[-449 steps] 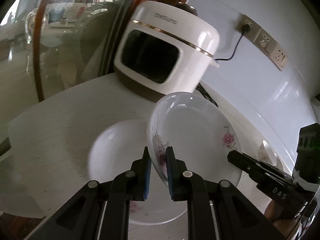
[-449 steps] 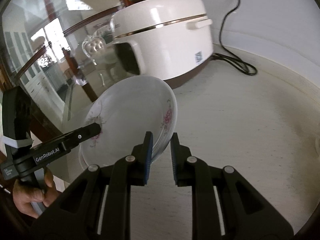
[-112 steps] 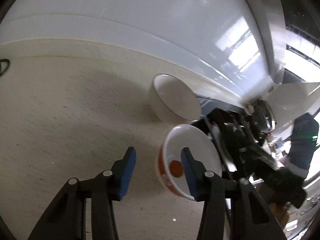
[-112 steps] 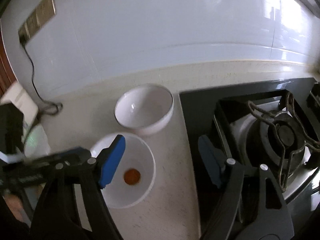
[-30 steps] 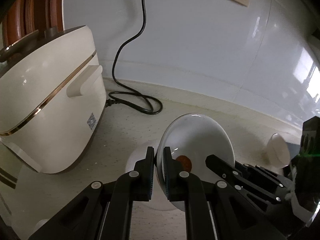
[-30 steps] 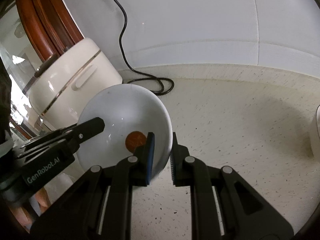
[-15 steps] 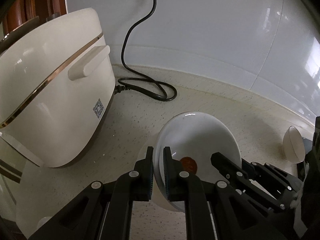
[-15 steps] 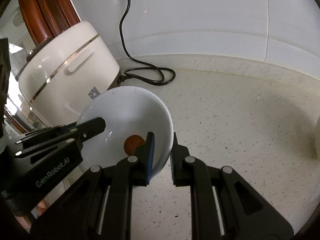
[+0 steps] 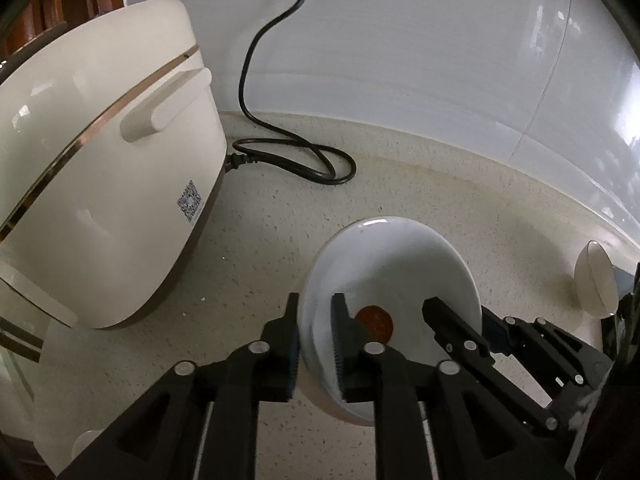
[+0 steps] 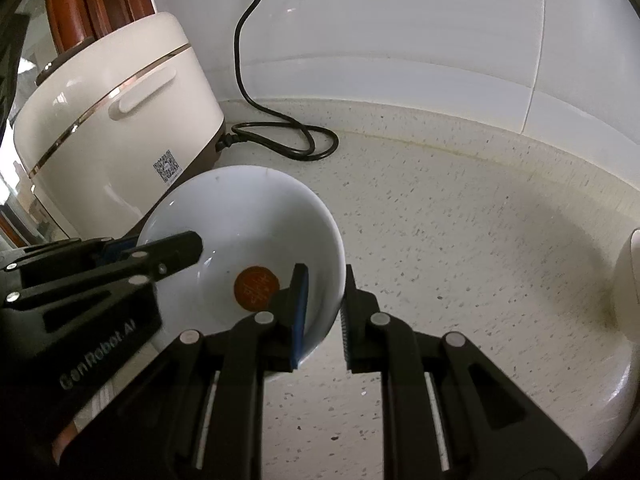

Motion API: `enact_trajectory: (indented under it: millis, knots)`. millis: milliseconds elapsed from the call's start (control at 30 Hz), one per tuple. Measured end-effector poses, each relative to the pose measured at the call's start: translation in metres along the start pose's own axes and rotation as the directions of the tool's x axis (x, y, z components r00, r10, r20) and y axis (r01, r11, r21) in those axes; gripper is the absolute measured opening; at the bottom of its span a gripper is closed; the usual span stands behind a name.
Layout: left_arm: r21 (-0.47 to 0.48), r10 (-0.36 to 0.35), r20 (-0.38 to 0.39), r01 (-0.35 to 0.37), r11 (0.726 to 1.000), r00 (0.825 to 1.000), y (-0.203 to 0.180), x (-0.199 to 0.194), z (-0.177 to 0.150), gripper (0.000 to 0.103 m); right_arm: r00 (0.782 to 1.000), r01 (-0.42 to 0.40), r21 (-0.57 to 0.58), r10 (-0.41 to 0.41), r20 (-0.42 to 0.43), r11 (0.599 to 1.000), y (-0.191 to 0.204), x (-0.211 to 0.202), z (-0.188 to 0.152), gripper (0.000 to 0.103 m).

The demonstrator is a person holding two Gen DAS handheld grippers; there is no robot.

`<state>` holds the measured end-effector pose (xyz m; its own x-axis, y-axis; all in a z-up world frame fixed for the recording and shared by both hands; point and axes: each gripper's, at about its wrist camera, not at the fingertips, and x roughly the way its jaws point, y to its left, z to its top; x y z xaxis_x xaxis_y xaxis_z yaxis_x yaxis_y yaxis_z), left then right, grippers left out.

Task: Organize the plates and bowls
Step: 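Lift the red-dot bowl with both grippers and carry it toward the rice cooker, then lower the red-dot bowl onto the counter and open both grippers, then move both grippers to the plain white bowl beside the stove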

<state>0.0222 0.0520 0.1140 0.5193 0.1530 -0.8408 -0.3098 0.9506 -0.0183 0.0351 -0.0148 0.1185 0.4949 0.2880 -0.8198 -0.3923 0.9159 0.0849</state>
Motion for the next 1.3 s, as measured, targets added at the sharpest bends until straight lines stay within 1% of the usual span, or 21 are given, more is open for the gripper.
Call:
enact_trajectory:
  millis: [67, 100, 133, 167, 200, 267, 367, 433, 500, 600, 667, 733, 767, 867, 967, 1033, 1067, 1167, 1267, 1300]
  knots:
    - [0.010, -0.001, 0.002, 0.001, 1.000, 1.000, -0.004, 0.001, 0.000, 0.026, 1.000, 0.004, -0.004, -0.004, 0.000, 1.000, 0.000, -0.001, -0.001, 0.018]
    - [0.008, -0.004, 0.003, 0.004, 1.000, 1.000, -0.004, 0.001, -0.001, 0.026, 1.000, 0.002, -0.002, -0.002, -0.001, 1.000, 0.000, -0.001, -0.001, 0.018]
    - [0.007, -0.004, 0.003, 0.004, 1.000, 1.000, -0.004, 0.002, 0.000, 0.030, 1.000, -0.003, 0.001, 0.003, -0.004, 1.000, -0.001, 0.000, -0.001, 0.018]
    - [0.007, -0.004, 0.003, 0.004, 1.000, 1.000, -0.004, 0.002, 0.000, 0.032, 1.000, -0.006, 0.004, 0.006, -0.005, 1.000, -0.001, -0.001, -0.001, 0.018]
    - [0.004, 0.003, 0.006, -0.003, 1.000, 1.000, -0.003, 0.003, 0.000, 0.037, 1.000, -0.007, 0.003, 0.007, -0.004, 1.000, -0.002, -0.001, -0.001, 0.018]
    - [0.003, 0.000, 0.012, 0.000, 1.000, 1.000, -0.004, 0.002, 0.000, 0.044, 1.000, -0.015, 0.007, 0.016, -0.002, 1.000, -0.002, -0.001, -0.002, 0.019]
    - [0.006, -0.004, 0.016, 0.004, 1.000, 1.000, -0.005, 0.003, 0.001, 0.049, 1.000, -0.019, 0.009, 0.019, 0.003, 1.000, -0.002, -0.002, -0.001, 0.020]
    - [0.004, -0.005, 0.021, 0.005, 1.000, 1.000, -0.006, 0.003, 0.001, 0.050, 1.000, -0.021, 0.011, 0.021, 0.005, 1.000, -0.002, -0.002, -0.001, 0.020]
    - [0.002, -0.006, 0.024, 0.006, 1.000, 1.000, -0.004, 0.005, 0.002, 0.050, 1.000, -0.024, 0.020, 0.024, 0.004, 1.000, -0.003, -0.003, -0.002, 0.023]
    - [-0.011, -0.004, 0.034, 0.004, 1.000, 0.999, -0.003, 0.004, 0.003, 0.052, 1.000, -0.009, 0.032, 0.009, 0.009, 0.999, -0.005, -0.003, -0.001, 0.036]
    - [-0.024, 0.000, 0.047, 0.001, 1.000, 0.999, -0.001, 0.002, 0.004, 0.054, 1.000, -0.001, 0.044, 0.000, 0.019, 0.999, -0.007, -0.005, -0.001, 0.052]
    - [-0.040, -0.001, 0.069, 0.004, 0.999, 0.998, 0.002, -0.002, 0.006, 0.055, 0.999, 0.001, 0.060, -0.003, 0.036, 0.998, -0.010, -0.009, 0.000, 0.061]
    - [-0.044, -0.003, 0.084, 0.007, 0.999, 0.996, 0.003, -0.005, 0.006, 0.055, 0.999, 0.003, 0.069, -0.006, 0.046, 0.998, -0.012, -0.011, 0.000, 0.063]
    - [-0.054, -0.025, 0.150, 0.034, 0.998, 0.988, 0.001, -0.017, 0.008, 0.055, 0.997, 0.006, 0.106, -0.015, 0.082, 0.994, -0.019, -0.019, 0.002, 0.065]
    - [-0.061, -0.052, 0.235, 0.068, 0.996, 0.971, -0.002, -0.032, 0.009, 0.056, 0.991, 0.019, 0.159, -0.040, 0.128, 0.987, -0.030, -0.029, 0.005, 0.067]
    - [-0.074, -0.077, 0.303, 0.104, 0.992, 0.950, -0.002, -0.042, 0.008, 0.057, 0.985, 0.039, 0.200, -0.071, 0.158, 0.979, -0.038, -0.036, 0.006, 0.070]
    - [-0.079, -0.096, 0.343, 0.130, 0.988, 0.935, -0.002, -0.049, 0.008, 0.057, 0.980, 0.054, 0.223, -0.094, 0.175, 0.973, -0.043, -0.040, 0.006, 0.071]
    - [-0.069, -0.132, 0.417, 0.176, 0.982, 0.899, -0.003, -0.061, 0.006, 0.059, 0.965, 0.086, 0.280, -0.150, 0.214, 0.956, -0.059, -0.054, 0.007, 0.072]
    - [-0.032, -0.160, 0.479, 0.199, 0.979, 0.863, -0.010, -0.071, 0.002, 0.061, 0.934, 0.150, 0.362, -0.252, 0.253, 0.920, -0.079, -0.073, 0.005, 0.075]
    - [-0.020, -0.168, 0.488, 0.204, 0.979, 0.856, -0.012, -0.073, 0.002, 0.061, 0.923, 0.169, 0.389, -0.283, 0.259, 0.906, -0.086, -0.078, 0.004, 0.076]
